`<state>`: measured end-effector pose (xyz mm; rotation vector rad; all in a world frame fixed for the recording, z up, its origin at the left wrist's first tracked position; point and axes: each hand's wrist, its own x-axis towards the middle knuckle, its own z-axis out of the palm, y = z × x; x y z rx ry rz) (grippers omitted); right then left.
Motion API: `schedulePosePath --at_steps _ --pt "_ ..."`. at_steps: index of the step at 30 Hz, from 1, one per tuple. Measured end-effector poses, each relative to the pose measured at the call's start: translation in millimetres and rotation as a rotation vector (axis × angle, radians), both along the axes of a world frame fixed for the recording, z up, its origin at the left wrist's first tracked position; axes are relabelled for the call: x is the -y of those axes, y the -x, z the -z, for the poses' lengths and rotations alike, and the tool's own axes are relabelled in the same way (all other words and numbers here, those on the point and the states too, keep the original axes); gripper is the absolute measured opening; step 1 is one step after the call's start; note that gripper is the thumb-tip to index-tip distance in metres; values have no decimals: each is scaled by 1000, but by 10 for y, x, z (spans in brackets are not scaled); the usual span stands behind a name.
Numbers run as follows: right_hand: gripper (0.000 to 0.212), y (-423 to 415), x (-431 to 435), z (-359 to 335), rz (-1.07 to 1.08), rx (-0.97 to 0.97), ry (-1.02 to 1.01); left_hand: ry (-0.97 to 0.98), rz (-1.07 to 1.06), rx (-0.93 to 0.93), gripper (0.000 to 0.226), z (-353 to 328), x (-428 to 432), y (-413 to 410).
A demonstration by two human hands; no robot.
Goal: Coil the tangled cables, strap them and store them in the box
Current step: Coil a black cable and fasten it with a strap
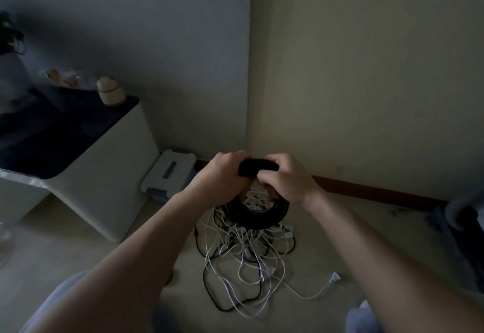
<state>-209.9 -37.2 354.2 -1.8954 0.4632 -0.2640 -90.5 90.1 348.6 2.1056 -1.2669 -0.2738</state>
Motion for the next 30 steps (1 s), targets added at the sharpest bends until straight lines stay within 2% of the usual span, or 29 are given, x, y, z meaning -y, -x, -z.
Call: schedulePosePath --at_steps 2,5,8,12,16,20,26,30 --pt "10 -2 38 21 17 12 -33 22 -52 37 6 3 17 8" --pt "19 -1 99 70 -3 1 -155 30 -83 -32 7 49 42 40" --pt "18 10 137 147 1 -13 -270 30 -97 -58 12 83 62 64" --pt "8 48 173 202 114 23 -456 123 -179 -240 6 63 88 48" --pt "21 77 94 211 151 -21 -602 224 -338 -323 6 90 104 0" --pt "12 7 -45 212 296 49 -797 276 -511 -373 11 169 130 35" --pt "22 -62 -232 248 488 85 -855 359 -628 -600 22 264 144 183" --pt "29 -75 -375 303 457 -72 -884 467 -703 -736 10 245 136 140"
